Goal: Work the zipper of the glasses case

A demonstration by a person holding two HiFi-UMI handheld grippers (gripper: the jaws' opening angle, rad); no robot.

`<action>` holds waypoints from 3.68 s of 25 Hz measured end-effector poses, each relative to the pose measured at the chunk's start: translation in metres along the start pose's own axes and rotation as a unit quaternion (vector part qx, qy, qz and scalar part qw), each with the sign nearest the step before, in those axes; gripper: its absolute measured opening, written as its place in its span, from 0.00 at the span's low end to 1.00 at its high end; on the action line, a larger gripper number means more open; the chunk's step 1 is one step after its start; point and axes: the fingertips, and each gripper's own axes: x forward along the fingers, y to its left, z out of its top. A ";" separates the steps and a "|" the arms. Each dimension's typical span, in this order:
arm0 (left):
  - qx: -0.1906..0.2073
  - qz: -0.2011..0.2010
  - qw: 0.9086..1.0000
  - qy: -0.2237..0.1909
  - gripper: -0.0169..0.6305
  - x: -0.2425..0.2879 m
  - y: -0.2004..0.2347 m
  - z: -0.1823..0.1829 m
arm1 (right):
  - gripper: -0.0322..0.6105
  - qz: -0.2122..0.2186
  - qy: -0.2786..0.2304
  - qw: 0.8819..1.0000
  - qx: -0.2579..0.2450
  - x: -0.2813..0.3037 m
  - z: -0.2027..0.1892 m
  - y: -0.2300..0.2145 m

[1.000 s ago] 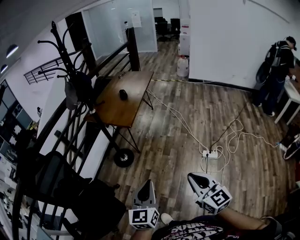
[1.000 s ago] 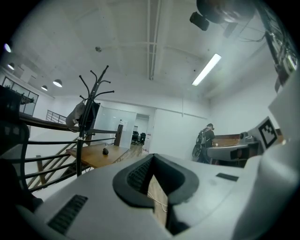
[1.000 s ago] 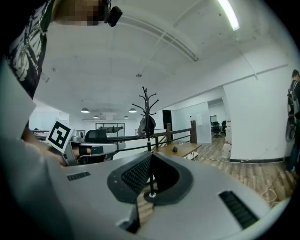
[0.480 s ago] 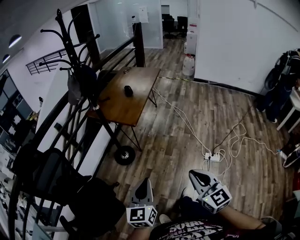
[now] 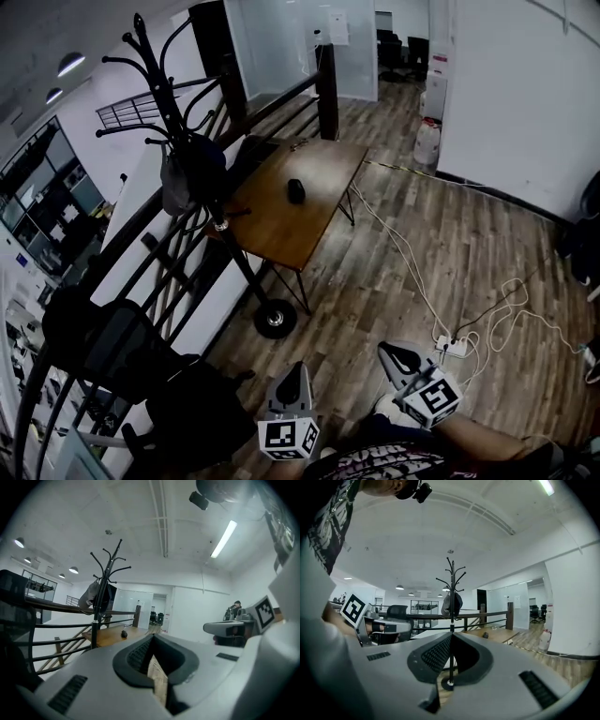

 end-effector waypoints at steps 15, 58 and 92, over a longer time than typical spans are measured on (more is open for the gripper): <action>-0.003 0.068 0.998 -0.008 0.04 0.133 -0.025 0.011 | 0.04 0.060 -0.006 0.998 0.005 0.050 0.002 -0.138; -0.010 -0.044 0.999 0.026 0.03 0.383 0.051 0.035 | 0.04 -0.006 0.031 0.999 0.027 0.235 0.008 -0.278; -0.047 0.030 0.998 0.012 0.03 0.564 0.123 0.061 | 0.04 0.053 0.041 0.997 0.024 0.393 0.034 -0.421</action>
